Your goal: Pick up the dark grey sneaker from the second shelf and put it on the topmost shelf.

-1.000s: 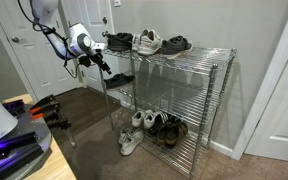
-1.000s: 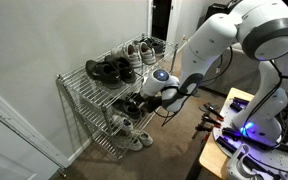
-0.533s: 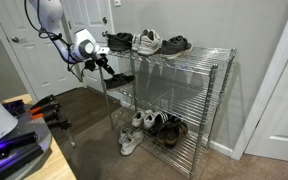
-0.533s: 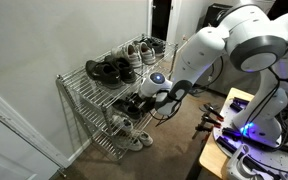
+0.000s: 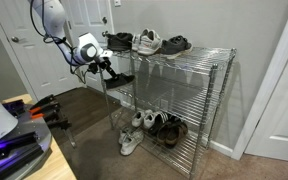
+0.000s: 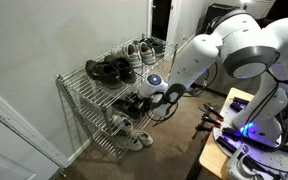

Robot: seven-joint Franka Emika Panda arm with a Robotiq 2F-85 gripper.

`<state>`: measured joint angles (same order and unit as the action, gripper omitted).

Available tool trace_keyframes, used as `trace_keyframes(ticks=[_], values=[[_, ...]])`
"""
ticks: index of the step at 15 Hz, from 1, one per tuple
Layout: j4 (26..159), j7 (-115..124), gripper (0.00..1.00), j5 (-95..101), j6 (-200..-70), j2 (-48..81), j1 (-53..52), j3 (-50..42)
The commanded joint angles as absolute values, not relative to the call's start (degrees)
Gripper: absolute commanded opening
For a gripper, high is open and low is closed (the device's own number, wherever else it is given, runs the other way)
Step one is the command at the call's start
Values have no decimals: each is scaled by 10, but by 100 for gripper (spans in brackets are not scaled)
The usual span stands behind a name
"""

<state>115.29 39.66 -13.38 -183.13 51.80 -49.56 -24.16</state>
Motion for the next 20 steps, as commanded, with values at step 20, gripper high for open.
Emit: trace_keyframes(ticks=[20], values=[[1080,413,100,-68,-1644,530,-465,-234]])
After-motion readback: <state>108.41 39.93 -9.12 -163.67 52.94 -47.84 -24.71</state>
